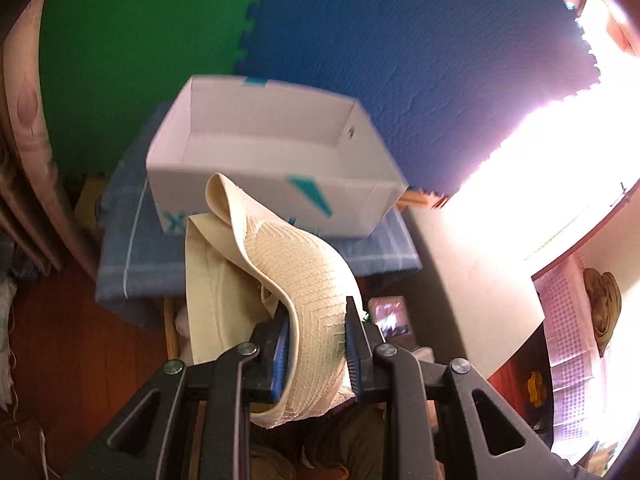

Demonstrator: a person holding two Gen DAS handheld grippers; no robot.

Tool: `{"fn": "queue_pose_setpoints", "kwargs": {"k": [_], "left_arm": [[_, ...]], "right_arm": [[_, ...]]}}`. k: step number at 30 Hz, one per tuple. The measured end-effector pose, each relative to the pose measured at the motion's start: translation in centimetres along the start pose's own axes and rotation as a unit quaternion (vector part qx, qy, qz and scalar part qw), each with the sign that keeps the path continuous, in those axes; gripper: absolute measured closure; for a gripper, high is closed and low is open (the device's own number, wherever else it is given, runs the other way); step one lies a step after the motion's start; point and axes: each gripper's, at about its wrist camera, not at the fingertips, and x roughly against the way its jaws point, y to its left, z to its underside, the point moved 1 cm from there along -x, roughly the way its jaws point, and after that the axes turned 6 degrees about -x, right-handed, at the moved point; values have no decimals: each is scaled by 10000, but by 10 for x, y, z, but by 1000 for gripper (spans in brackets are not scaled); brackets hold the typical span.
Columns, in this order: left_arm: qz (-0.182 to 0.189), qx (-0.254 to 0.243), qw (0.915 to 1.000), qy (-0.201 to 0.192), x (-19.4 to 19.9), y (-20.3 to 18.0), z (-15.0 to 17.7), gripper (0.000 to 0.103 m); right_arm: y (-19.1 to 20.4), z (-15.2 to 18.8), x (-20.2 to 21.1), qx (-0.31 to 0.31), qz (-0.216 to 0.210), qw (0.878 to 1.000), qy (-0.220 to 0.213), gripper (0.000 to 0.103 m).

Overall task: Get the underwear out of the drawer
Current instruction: 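Carry the beige bra into the white XINCCI shoe box and open the left gripper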

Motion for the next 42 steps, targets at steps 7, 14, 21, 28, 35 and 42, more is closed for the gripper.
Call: {"fn": "queue_pose_setpoints", "kwargs": {"k": [7, 14, 21, 28, 35, 42], "left_arm": [[-392, -146, 9978, -509, 42, 3, -49, 79], [-648, -138, 9931, -964, 53, 16, -107, 79], [-895, -386, 9884, -1161, 16, 30, -162, 79], [-933, -199, 9926, -752, -64, 66, -168, 79], [-1115, -89, 9934, -246, -121, 90, -142, 79], [-1305, 75, 9914, 106, -143, 98, -121, 79]], "right_arm": [[1, 1, 4, 50, 44, 9999, -127, 86], [2, 2, 6, 95, 80, 9997, -201, 87], [2, 2, 7, 96, 68, 9997, -226, 87], [-2, 1, 6, 56, -17, 9998, -188, 87], [0, 0, 4, 92, -40, 9998, -173, 87], [1, 0, 2, 105, -43, 9998, -131, 87]]}}
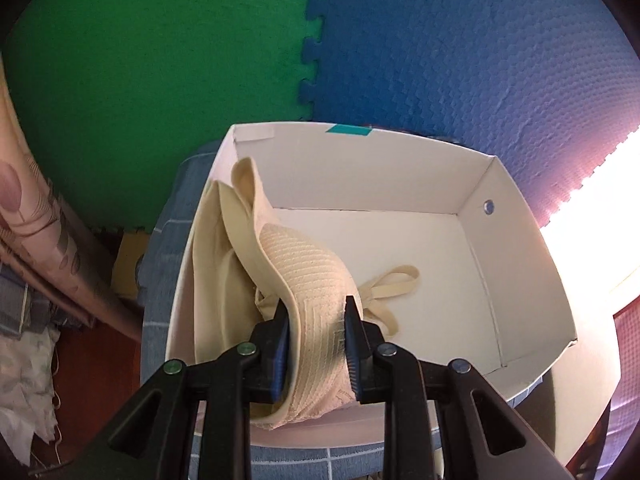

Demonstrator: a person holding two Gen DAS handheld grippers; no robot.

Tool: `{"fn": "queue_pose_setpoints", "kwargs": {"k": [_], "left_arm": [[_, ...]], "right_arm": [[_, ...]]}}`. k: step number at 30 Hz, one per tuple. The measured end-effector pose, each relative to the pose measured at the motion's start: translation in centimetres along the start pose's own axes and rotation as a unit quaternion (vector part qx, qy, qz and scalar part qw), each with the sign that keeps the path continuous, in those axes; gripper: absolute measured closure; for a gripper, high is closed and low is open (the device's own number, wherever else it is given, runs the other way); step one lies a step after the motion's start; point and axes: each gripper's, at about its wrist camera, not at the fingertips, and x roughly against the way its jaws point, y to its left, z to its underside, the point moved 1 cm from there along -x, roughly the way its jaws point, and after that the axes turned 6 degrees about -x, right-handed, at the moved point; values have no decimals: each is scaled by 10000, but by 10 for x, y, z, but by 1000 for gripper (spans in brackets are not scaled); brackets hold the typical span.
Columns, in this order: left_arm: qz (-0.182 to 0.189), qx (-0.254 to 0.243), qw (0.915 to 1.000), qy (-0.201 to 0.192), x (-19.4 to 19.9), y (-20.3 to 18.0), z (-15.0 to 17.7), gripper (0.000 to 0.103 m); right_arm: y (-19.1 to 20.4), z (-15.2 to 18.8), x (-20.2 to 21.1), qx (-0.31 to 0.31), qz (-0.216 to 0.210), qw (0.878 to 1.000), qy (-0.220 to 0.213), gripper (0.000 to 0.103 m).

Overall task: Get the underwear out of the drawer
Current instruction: 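Carry the beige bra into the white XINCCI shoe box and open the left gripper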

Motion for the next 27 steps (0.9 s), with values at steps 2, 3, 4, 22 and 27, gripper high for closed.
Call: {"fn": "queue_pose_setpoints", "kwargs": {"k": [2, 3, 4, 22, 27], "left_arm": [[9, 85, 9999, 84, -2, 3, 2, 79], [27, 196, 9997, 162, -5, 6, 5, 79], [29, 270, 9994, 228, -6, 8, 8, 79], [-305, 149, 9994, 74, 4, 4, 8, 57], [-404, 158, 9989, -177, 14, 5, 5, 49]], "right_arm": [[0, 0, 0, 20, 14, 10000, -13, 87], [0, 0, 0, 28, 16, 10000, -8, 87], [0, 0, 0, 29, 23, 10000, -6, 87], [8, 4, 1, 128, 162, 9997, -127, 87], [8, 3, -1, 133, 169, 9997, -124, 87]]}}
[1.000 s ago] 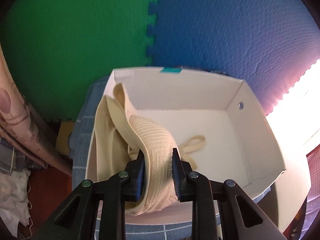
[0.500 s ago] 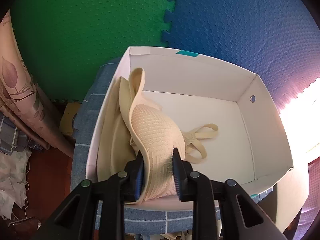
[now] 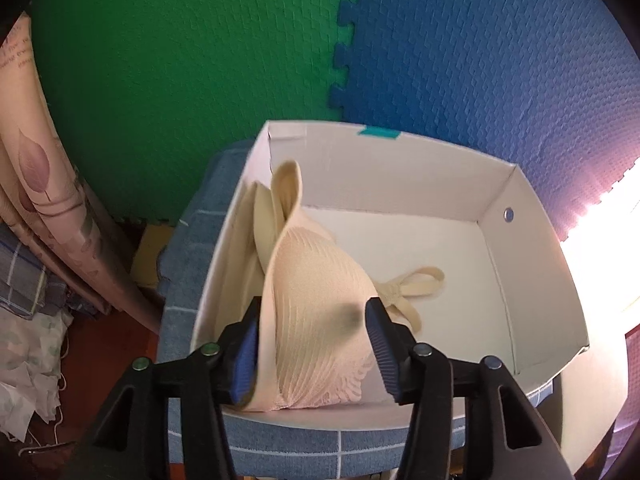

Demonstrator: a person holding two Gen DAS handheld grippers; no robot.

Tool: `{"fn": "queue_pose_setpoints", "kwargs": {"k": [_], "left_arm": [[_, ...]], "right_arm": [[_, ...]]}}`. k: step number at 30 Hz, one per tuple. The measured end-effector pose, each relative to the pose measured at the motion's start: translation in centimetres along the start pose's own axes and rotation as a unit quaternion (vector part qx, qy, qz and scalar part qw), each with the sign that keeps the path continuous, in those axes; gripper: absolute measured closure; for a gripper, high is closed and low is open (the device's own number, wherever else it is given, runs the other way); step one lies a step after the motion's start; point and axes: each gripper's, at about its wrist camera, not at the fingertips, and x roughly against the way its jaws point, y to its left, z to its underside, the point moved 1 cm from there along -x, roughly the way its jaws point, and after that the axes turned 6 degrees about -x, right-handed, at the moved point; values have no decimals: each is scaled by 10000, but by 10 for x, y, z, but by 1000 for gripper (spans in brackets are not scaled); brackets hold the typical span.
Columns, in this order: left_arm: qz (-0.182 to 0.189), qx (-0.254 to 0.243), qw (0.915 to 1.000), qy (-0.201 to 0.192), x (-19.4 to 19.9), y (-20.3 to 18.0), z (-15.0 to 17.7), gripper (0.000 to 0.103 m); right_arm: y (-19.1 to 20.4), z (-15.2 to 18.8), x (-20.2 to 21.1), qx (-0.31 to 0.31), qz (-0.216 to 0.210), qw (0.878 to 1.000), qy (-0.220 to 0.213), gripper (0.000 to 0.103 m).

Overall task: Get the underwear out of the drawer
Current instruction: 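Carry the beige bra into the white XINCCI shoe box and open the left gripper, then withdraw the left gripper from the shoe box back over the drawer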

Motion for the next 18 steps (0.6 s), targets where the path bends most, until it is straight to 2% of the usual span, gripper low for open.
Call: {"fn": "queue_pose_setpoints", "kwargs": {"k": [5, 10, 18], "left_arm": [[-35, -141, 9996, -243, 20, -2, -7, 44], [-23, 4, 9989, -464, 41, 1, -9, 43], [-148, -153, 9978, -635, 79, 5, 23, 43]], "right_arm": [[0, 0, -1, -1, 4, 10000, 12, 87], [0, 1, 1, 10, 41, 10000, -28, 87], [4, 2, 7, 82, 145, 9996, -212, 87]]}}
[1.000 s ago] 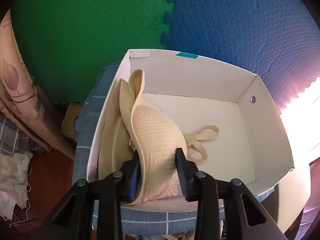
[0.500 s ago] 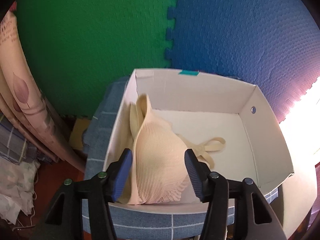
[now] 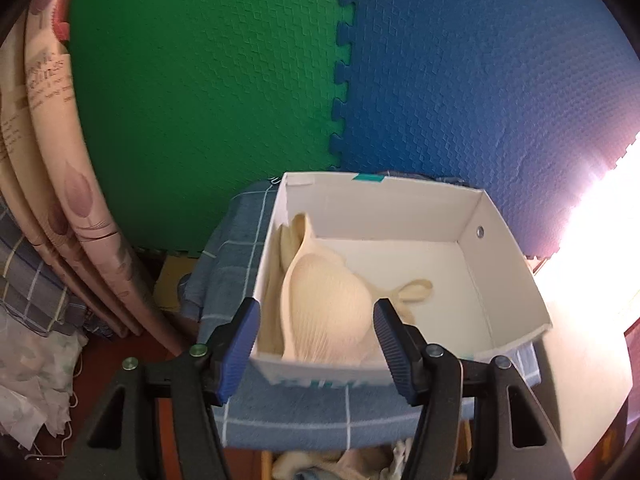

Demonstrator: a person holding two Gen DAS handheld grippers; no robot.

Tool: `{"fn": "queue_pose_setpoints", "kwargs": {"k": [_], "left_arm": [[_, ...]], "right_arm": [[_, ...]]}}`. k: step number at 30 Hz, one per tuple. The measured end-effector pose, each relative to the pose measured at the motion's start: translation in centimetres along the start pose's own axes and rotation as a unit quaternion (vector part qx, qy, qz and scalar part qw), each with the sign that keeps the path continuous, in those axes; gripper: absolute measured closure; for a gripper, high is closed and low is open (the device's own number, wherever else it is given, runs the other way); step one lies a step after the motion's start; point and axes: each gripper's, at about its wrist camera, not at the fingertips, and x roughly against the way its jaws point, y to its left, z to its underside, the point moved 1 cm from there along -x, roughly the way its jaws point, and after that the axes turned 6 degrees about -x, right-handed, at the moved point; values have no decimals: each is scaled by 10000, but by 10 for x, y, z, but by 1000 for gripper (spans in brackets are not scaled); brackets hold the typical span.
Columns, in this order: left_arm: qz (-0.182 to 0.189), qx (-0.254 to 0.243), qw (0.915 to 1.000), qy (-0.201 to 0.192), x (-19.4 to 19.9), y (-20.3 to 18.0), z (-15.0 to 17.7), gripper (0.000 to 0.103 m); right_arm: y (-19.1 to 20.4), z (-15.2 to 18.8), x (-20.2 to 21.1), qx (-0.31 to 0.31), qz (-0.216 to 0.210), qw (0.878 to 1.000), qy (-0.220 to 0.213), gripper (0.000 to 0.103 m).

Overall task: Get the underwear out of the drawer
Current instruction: 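Withdraw the left gripper from the shoe box back over the drawer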

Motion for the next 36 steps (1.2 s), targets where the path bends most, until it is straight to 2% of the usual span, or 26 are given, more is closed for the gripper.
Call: {"fn": "queue_pose_setpoints", "kwargs": {"k": [6, 11, 21, 27, 31, 36], "left_arm": [[-45, 48, 10000, -9, 26, 13, 42, 43], [-70, 257, 9996, 98, 33, 22, 92, 42], [-352, 410, 9965, 631, -7, 13, 195, 42], [-313, 465, 9951, 817, -27, 2, 227, 42], [-345, 686, 9924, 965, -39, 1, 241, 42], [-503, 723, 9907, 1034, -48, -2, 253, 42]], "right_arm": [[-1, 0, 13, -10, -169, 9995, -273, 87], [-5, -3, 26, -134, -271, 9987, -401, 88], [0, -6, 61, 7, -170, 9974, -704, 91], [6, 2, 83, 132, -218, 9964, -811, 92], [10, 7, 102, 170, -307, 9953, -900, 92], [13, 13, 132, 270, -435, 9933, -1036, 92]]}}
